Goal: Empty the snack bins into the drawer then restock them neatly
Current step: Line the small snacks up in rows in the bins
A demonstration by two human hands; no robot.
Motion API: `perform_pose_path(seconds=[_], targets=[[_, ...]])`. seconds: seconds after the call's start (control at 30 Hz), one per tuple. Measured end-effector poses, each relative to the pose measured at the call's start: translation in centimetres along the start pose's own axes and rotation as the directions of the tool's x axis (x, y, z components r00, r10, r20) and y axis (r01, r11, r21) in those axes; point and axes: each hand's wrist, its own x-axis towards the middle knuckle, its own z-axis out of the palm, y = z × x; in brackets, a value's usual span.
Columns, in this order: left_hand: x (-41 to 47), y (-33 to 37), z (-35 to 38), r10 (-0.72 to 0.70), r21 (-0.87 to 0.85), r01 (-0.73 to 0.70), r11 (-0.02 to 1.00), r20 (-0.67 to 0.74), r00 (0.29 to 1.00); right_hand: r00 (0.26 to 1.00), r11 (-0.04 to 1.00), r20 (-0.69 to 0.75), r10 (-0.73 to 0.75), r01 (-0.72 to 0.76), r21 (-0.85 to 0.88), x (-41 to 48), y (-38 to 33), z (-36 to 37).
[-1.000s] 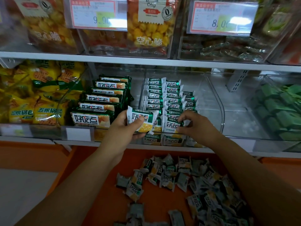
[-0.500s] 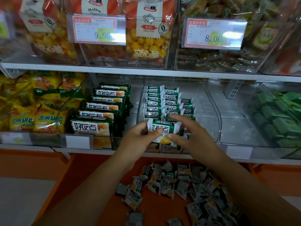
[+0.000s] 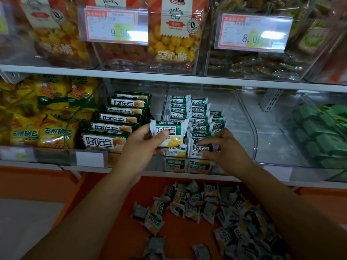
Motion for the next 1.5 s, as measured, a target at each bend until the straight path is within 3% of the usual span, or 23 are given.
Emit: perform_pose_path(seconds=[0.1,0.2,0.3,0.37,0.43,0.5,0.6,0.67,0.7,0.8,0.9,1.2,1.5], targets=[[-0.2,0.1,0.1,-0.014,0.007,0.014,1.0,0.013,1.0,0.999,0.999,0.04,0.028,-0.029,0.016,0.3,-0.2,0.6],[-0.2,-0.1,0.6,-0.025,0.056,0.022,0.998,0.055,0.998,0.999,0.999,-0.047,-0.018,0.017,-0.029,-0.1,-1.0,-0.6],[-0.3,-0.3,1.7,-0.031,0.096,0.019,0.995,0.131,0.991,1.0,0.935,0.015,-0.004,-0.002,0.353,-1.0,-3.2,-2.3],[-0.4,-0.2,2.4,-0.025,0.107,0.009,0.994,0.15,0.988,0.993,0.916,0.104,-0.062,0.016,0.401,-1.2,-4.2,-2.5],[-0.1,0.0,3.0,0.042,0.197,-0.063,0.978,0.109,0.993,0.992,0.924,0.11,-0.062,0.016,0.381,-0.9,-4.2,-2.5],[0.8,0.1,2.8,0.216,0.392,-0.212,0.895,0.034,0.976,0.995,0.905,0.095,0.02,-0.058,0.421,-0.1,-3.3,-3.2],[3.0,-0.1,1.5,0.366,0.647,-0.303,0.7,0.04,0.93,0.992,0.96,-0.038,0.123,-0.109,0.257,2.0,-0.7,-5.3],[4.3,-0.9,0.7,0.307,0.757,-0.284,0.588,0.115,0.945,0.984,0.992,-0.135,0.113,-0.103,0.075,3.9,0.5,-6.6],[4.8,-1.4,0.5,0.26,0.772,-0.263,0.578,0.131,0.957,0.981,0.995,-0.168,0.095,-0.096,0.003,5.0,1.1,-7.1],[5.7,-2.8,0.2,0.191,0.694,-0.212,0.688,0.109,0.975,0.981,0.982,-0.183,0.065,-0.095,-0.165,8.7,2.6,-8.1],[5.9,-3.4,0.2,0.233,0.659,-0.25,0.709,0.115,0.966,0.984,0.929,-0.173,0.032,-0.093,-0.357,11.8,4.1,-8.1],[6.0,-4.1,-0.1,0.229,0.649,-0.249,0.719,0.117,0.966,0.994,0.864,-0.013,0.108,-0.1,-0.493,17.5,4.9,-6.1],[6.1,-4.2,-0.2,0.22,0.653,-0.235,0.72,0.106,0.97,0.997,0.755,0.074,0.016,0.036,-0.655,20.1,7.4,-5.9]])
